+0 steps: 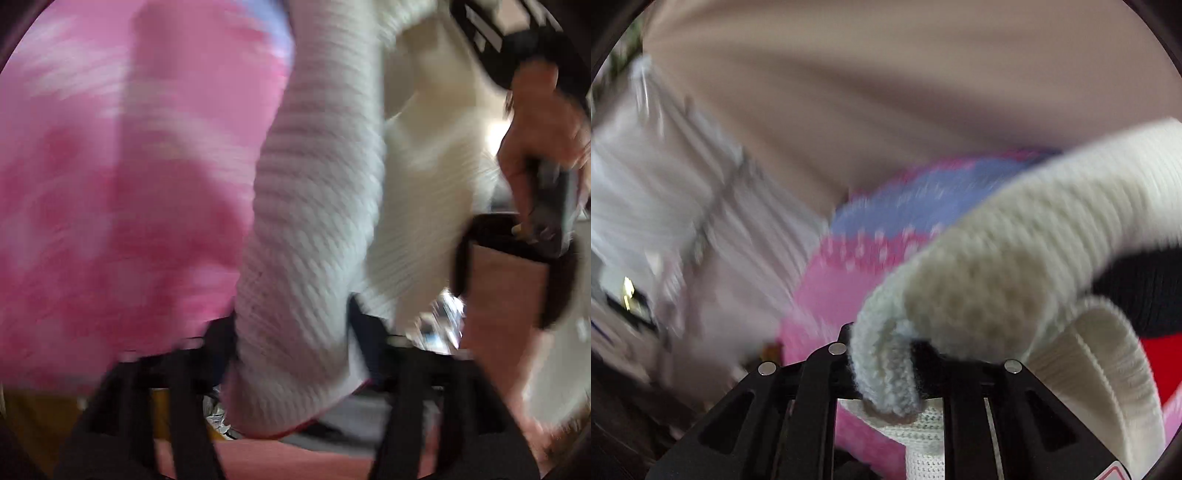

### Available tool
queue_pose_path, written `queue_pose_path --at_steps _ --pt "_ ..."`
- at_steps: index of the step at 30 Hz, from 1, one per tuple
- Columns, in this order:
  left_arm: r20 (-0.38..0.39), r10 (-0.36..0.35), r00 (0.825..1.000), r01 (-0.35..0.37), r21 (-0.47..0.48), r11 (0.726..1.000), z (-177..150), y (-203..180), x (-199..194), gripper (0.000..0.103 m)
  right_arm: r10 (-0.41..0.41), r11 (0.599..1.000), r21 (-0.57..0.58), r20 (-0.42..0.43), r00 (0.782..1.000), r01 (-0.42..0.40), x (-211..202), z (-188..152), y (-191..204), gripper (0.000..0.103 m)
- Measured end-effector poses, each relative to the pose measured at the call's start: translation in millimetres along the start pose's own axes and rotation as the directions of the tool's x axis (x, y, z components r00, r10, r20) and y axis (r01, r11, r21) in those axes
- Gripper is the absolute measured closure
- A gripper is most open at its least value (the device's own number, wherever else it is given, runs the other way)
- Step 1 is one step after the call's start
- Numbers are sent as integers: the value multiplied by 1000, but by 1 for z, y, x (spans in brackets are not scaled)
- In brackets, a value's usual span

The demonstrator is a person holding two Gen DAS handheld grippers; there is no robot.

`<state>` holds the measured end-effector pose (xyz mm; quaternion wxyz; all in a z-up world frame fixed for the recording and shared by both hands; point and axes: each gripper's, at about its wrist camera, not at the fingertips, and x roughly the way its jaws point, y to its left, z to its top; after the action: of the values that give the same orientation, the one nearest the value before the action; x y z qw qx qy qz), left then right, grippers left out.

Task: Fold small clothes

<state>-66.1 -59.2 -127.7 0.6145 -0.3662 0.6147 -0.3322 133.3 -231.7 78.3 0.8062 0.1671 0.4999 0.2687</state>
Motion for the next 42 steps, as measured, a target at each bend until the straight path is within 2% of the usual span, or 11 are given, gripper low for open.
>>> queue_pose_path --at_steps 4,7,10,14,23,24,25,26,35,40,42 --pt "130 160 979 -141 -143 980 0 58 -53 32 -124 991 -74 -144 982 114 119 -49 11 82" --pt "307 228 924 -188 -154 970 8 78 -117 20 -86 996 2 -9 996 86 82 -117 0 75" --pt "422 327 845 -276 -179 944 44 90 -158 14 -240 960 175 121 963 218 24 -207 -34 32" --pt "429 380 819 -376 -99 921 130 95 -160 12 -397 816 440 -47 917 375 -8 -312 -91 29" --pt "423 332 843 -350 -37 936 247 97 -118 15 -215 786 607 88 973 119 34 -310 -120 10" --pt "430 332 840 -340 -60 938 252 98 -118 29 -194 809 576 79 978 114 37 -299 -120 37" --pt "377 322 868 -318 -73 945 259 100 -112 81 -158 820 561 34 987 112 42 -288 -126 80" --pt "339 325 883 -309 -101 946 260 100 -106 88 -125 810 581 32 992 83 37 -280 -135 80" --pt "125 277 953 -245 -225 943 99 84 -141 90 -179 872 447 -88 980 200 -117 -273 -169 82" --pt "115 348 930 -283 -378 881 18 129 -124 77 -351 779 435 -295 889 452 -91 -332 -215 65" --pt "206 382 901 -305 -328 894 14 104 -143 60 -369 776 477 -188 910 413 -111 -335 -204 65"
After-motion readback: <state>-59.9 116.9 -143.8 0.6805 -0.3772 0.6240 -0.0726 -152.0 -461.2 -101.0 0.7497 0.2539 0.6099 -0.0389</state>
